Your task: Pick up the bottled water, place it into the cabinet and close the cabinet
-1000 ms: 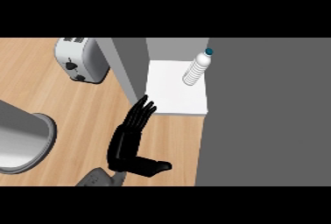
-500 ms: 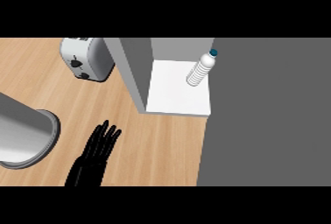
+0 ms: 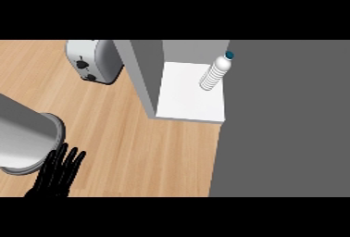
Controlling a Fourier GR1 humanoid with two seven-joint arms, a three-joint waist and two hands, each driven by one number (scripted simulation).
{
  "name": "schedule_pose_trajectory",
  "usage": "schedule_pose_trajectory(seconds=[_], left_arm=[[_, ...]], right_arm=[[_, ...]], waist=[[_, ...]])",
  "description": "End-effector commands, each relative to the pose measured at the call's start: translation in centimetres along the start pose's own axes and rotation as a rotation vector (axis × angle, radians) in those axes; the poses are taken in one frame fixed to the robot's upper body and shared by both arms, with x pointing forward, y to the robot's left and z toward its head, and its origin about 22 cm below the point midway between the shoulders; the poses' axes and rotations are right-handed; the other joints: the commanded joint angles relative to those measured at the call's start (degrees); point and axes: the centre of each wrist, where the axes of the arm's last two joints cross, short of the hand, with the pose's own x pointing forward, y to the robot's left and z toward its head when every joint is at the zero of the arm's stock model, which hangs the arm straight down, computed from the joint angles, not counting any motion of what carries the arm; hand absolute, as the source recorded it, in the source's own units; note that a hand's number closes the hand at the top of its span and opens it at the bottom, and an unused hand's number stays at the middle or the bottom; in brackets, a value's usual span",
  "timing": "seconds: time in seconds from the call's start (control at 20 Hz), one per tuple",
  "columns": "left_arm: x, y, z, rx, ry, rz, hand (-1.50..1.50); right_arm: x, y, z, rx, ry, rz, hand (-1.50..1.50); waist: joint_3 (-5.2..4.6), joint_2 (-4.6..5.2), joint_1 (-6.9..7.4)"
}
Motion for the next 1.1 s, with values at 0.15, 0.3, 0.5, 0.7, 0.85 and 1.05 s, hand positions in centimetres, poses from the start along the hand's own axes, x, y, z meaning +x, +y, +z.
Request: schedule_pose_trajectory(seconds=[0.15, 0.3, 0.5, 0.7, 0.85, 1.05], left_arm=[[3.3, 3.6, 1.4, -0.042, -0.003, -0.014, -1.5], [4.3, 4.2, 1.4, -0.073, 0.007, -0.001, -1.5], [4.6, 4.7, 1.1, -0.083, -0.009, 0.008, -1.5], [5.7, 5.7, 1.4, -0.093, -0.004, 0.004, -1.5], [5.5, 5.4, 0.9, -0.089, -0.016, -0.01, -1.5], [6.1, 5.6, 0.8, -0.113, 0.003, -0.001, -1.5]], right_arm=[[3.3, 0.7, -2.7, 0.152, -0.007, 0.018, 1.5], [3.2, 0.2, -3.5, 0.234, -0.019, 0.067, 1.5], [2.2, -0.4, -4.9, 0.331, -0.015, 0.142, 1.5], [1.1, -0.7, -6.0, 0.335, 0.003, 0.151, 1.5], [0.7, -0.6, -6.8, 0.348, 0.023, 0.142, 1.5], [-0.4, -0.5, -7.9, 0.304, 0.038, 0.106, 1.5]], waist=[[-0.02, 1.16, 1.81], [-0.12, 1.28, 2.96], [-0.3, 1.55, 4.13], [-0.44, 1.76, 5.91], [-0.49, 1.84, 5.59], [-0.46, 2.17, 6.12]])
